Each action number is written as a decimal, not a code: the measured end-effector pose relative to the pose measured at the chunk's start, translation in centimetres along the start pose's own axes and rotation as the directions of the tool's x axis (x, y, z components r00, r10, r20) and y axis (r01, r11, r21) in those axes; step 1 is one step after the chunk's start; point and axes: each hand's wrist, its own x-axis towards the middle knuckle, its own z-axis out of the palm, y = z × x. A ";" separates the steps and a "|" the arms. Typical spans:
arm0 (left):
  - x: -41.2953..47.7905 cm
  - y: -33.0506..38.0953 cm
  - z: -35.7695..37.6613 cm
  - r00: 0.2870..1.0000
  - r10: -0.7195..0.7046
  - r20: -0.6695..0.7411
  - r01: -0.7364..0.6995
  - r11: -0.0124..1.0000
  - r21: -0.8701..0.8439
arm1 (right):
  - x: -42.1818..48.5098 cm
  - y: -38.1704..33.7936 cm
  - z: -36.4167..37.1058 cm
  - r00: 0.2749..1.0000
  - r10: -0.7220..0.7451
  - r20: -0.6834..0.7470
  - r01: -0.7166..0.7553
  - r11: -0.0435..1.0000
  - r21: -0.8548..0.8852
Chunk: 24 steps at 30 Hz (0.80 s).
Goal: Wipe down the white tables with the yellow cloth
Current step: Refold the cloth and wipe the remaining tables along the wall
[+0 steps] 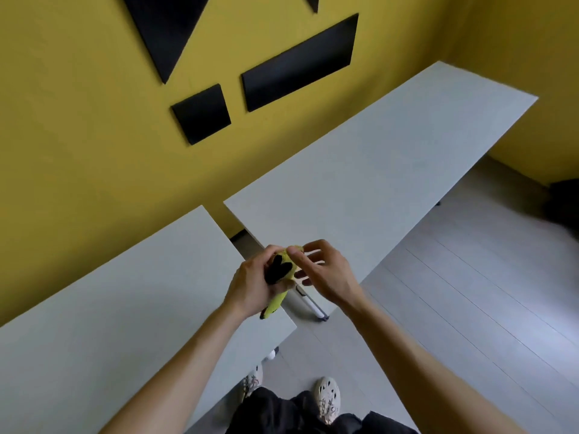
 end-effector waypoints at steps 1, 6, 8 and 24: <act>0.0 0.6 0.6 0.996 0.001 0.084 0.005 0.997 -0.078 | 0.0 0.3 -0.8 1.000 -0.005 -0.031 0.005 1.000 -0.006; -1.2 2.8 3.2 0.964 0.013 0.266 0.095 0.917 -0.388 | 0.1 2.3 -5.1 1.000 -0.016 -0.011 0.016 0.999 -0.038; -1.4 3.1 3.7 0.969 -0.007 0.247 0.124 0.880 -0.459 | 0.2 2.8 -6.4 1.000 0.003 0.016 -0.003 1.000 -0.020; 2.2 0.4 4.7 0.993 -0.010 0.120 0.003 0.998 0.060 | 2.4 5.9 -4.4 0.984 0.175 0.021 -0.175 0.985 0.008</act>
